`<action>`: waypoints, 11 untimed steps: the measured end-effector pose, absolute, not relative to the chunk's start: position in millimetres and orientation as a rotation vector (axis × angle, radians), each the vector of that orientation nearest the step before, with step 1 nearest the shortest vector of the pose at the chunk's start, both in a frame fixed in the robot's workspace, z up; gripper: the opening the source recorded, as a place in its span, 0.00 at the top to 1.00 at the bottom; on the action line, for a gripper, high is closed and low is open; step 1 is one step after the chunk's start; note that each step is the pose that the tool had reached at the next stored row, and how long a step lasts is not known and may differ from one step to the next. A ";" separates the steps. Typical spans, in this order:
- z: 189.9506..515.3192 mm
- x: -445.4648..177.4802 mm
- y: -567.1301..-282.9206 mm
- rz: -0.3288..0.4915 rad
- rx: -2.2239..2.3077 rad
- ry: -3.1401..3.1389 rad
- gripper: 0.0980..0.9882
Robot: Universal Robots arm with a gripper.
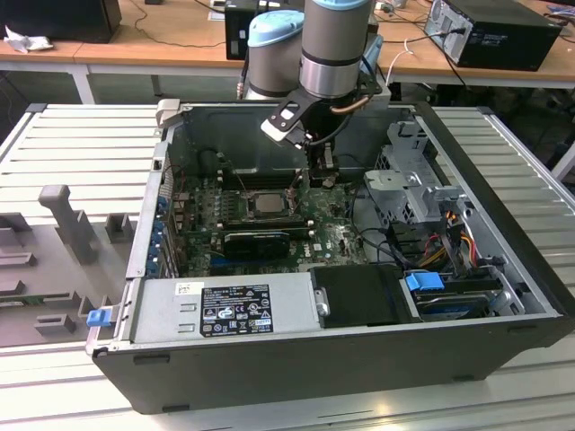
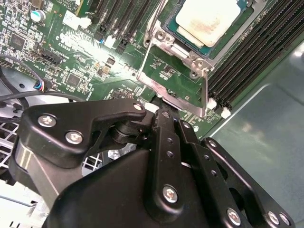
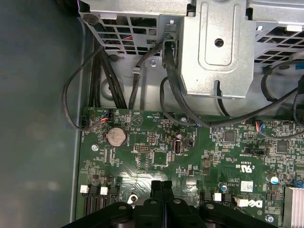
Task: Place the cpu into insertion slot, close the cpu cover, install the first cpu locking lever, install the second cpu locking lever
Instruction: 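Close the cpu cover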
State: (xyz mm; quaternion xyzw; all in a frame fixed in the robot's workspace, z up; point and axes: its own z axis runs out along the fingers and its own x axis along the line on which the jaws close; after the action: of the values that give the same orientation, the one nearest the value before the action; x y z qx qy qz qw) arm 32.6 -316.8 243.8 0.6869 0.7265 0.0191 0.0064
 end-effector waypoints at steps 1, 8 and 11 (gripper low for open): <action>243.8 32.4 -316.8 0.060 2.149 2.273 0.99; 243.8 31.3 -316.8 0.060 2.149 2.273 0.99; 243.8 30.5 -316.8 0.060 2.149 2.273 0.99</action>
State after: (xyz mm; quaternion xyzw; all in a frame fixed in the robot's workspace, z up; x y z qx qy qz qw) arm 30.5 -316.8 243.8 0.6868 0.7265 0.0191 0.0064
